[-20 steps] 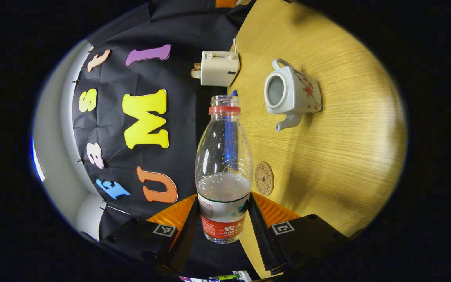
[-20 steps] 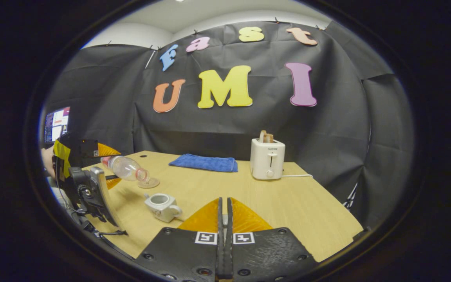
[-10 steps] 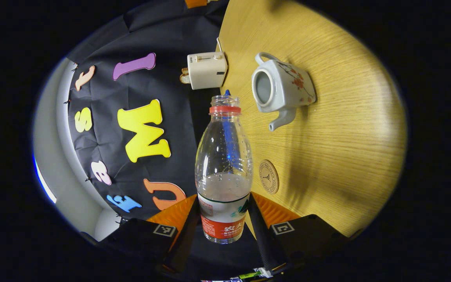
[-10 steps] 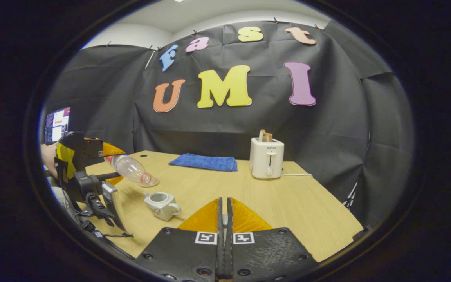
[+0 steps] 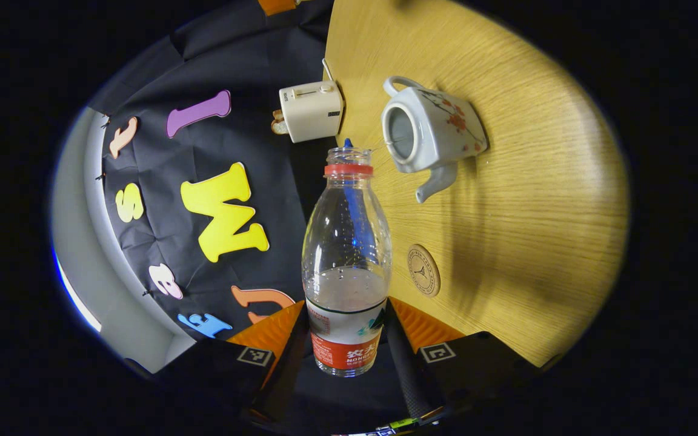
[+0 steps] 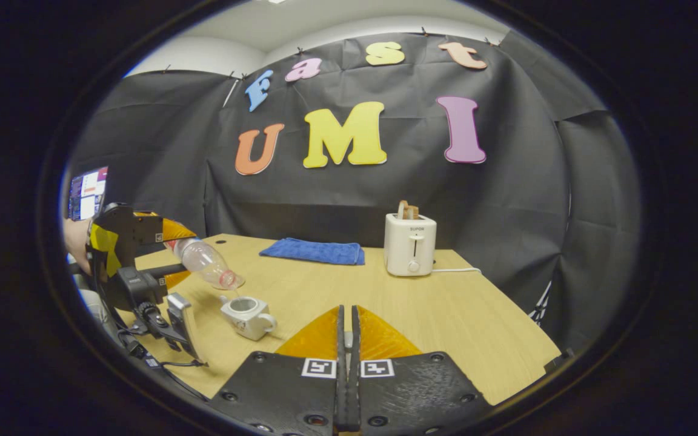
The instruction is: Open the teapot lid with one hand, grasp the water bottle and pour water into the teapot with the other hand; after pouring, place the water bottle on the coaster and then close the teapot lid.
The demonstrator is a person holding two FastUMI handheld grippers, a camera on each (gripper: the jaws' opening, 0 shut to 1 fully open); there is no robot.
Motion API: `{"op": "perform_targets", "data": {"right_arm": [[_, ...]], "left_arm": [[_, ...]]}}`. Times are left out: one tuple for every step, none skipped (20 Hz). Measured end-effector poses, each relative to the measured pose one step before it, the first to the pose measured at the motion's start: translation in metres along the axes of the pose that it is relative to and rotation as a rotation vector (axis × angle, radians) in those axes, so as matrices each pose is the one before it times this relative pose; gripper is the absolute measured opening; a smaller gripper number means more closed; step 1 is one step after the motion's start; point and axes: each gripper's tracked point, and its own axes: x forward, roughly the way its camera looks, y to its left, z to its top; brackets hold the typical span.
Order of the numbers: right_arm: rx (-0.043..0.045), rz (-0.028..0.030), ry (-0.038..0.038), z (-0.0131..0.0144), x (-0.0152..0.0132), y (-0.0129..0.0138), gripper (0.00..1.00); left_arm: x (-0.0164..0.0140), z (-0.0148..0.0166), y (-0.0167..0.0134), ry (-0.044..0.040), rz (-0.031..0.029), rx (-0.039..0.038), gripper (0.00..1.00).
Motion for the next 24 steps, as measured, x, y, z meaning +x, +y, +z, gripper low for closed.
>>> {"op": "perform_targets", "data": {"right_arm": [[-0.00004, 0.00032, -0.00003, 0.00005, -0.00072, -0.00011, 0.0], [-0.00123, -0.00093, -0.00042, -0.00038, 0.00012, -0.00047, 0.0], [-0.00048, -0.00036, -0.00047, 0.00038, -0.00031, -0.00041, 0.0], [-0.00004, 0.00068, -0.00019, -0.00071, -0.00036, -0.00043, 0.0], [0.00022, -0.00009, -0.00068, 0.00042, -0.00048, -0.0001, 0.0], [0.00002, 0.00078, 0.00042, -0.00013, 0.00003, 0.00042, 0.0], [0.00044, -0.0004, -0.0005, 0.00027, -0.00026, -0.00024, 0.0], [-0.00006, 0.00133, 0.00008, -0.00079, -0.00008, 0.00057, 0.0], [0.00094, 0.00017, -0.00084, 0.0004, -0.00002, -0.00023, 0.0], [0.00166, 0.00182, 0.00064, -0.0006, -0.00047, 0.00048, 0.0], [0.00037, 0.00023, 0.00025, 0.00021, 0.00016, 0.00016, 0.0], [-0.00032, 0.00052, -0.00002, -0.00055, -0.00027, 0.00001, 0.0], [0.00013, 0.00009, -0.00027, 0.00023, -0.00037, 0.0003, 0.0], [0.00074, 0.00011, -0.00109, 0.00005, 0.00013, -0.0007, 0.0], [0.00078, 0.00031, -0.00144, 0.00054, -0.00005, -0.00038, 0.0], [-0.00025, -0.00009, -0.00069, -0.00055, -0.0012, -0.00028, 0.0], [0.00123, 0.00019, -0.00027, 0.0002, -0.00041, -0.00059, 0.0], [0.00044, -0.00008, 0.00066, -0.00034, -0.00014, 0.00047, 0.0], [-0.00002, -0.00032, -0.00048, 0.00012, 0.00083, -0.00055, 0.0], [0.00075, -0.0004, 0.00066, -0.00069, -0.00075, -0.00055, 0.0], [0.00161, 0.00143, 0.00009, 0.00027, 0.00017, 0.00049, 0.0], [0.00031, -0.00025, 0.0003, -0.00097, -0.00053, -0.00004, 0.0], [0.00112, 0.00146, 0.00007, 0.00005, 0.00004, 0.00009, 0.0], [0.00196, 0.00094, -0.00027, -0.00031, 0.0, -0.00011, 0.0]], "left_arm": [[0.00037, -0.00065, 0.00038, 0.00162, 0.0018, 0.00858, 0.74], [0.00075, 0.00013, 0.00058, 0.00216, 0.0045, 0.01056, 0.74], [0.00059, 0.00044, 0.00128, 0.00037, 0.00706, 0.01162, 0.73], [-0.00023, 0.00093, 0.00086, -0.00174, 0.00455, 0.0079, 0.73], [-0.00011, -0.00026, -0.00038, -0.00076, 0.00113, 0.0061, 0.73], [0.00029, 0.00098, 0.00069, -0.00004, 0.0008, 0.00633, 0.73], [-0.00041, -0.00003, 0.00106, -0.00145, 0.00195, 0.00626, 0.73], [-0.00028, 0.00102, 0.00053, 0.00066, 0.00048, 0.00527, 0.74], [0.00034, -0.00067, -0.00071, 0.00215, -0.00372, 0.00412, 0.73], [0.0003, 0.00021, 0.00085, 0.00215, 0.00075, 0.00695, 0.74], [-0.00043, -0.00008, 0.00073, 0.00287, 0.00047, 0.00776, 0.73], [0.00046, 0.00025, 0.00042, 0.00249, -0.00133, 0.00739, 0.73], [-0.00015, -0.0003, 0.00107, 0.00119, 0.00038, 0.0077, 0.73], [0.00128, 0.00025, 0.00101, 0.00105, 0.00162, 0.00712, 0.73], [-0.0014, 0.0003, 0.0, 0.00268, 0.00096, 0.00494, 0.73], [0.00036, 0.00044, -0.00006, 0.00157, 0.0007, 0.00487, 0.73], [0.00071, -0.0006, 0.00025, 0.00226, 0.00041, 0.00556, 0.73], [-0.00008, 0.00005, 0.00056, 0.00272, 0.00086, 0.00548, 0.73], [0.00035, -0.00019, 0.00055, 0.0034, 0.00163, 0.00564, 0.73], [-0.00052, 0.00042, 0.00022, 0.0025, -0.00037, 0.00497, 0.73], [0.00093, -0.00023, 0.0004, 0.00161, 0.0001, 0.00785, 0.73], [0.00083, 0.00024, 0.00113, 0.0015, 0.00115, 0.00932, 0.73], [0.00009, -0.00017, 0.00092, 0.00218, 0.00104, 0.00896, 0.73], [0.00017, 0.00024, 0.00014, 0.00248, -0.00072, 0.00449, 0.73]]}}
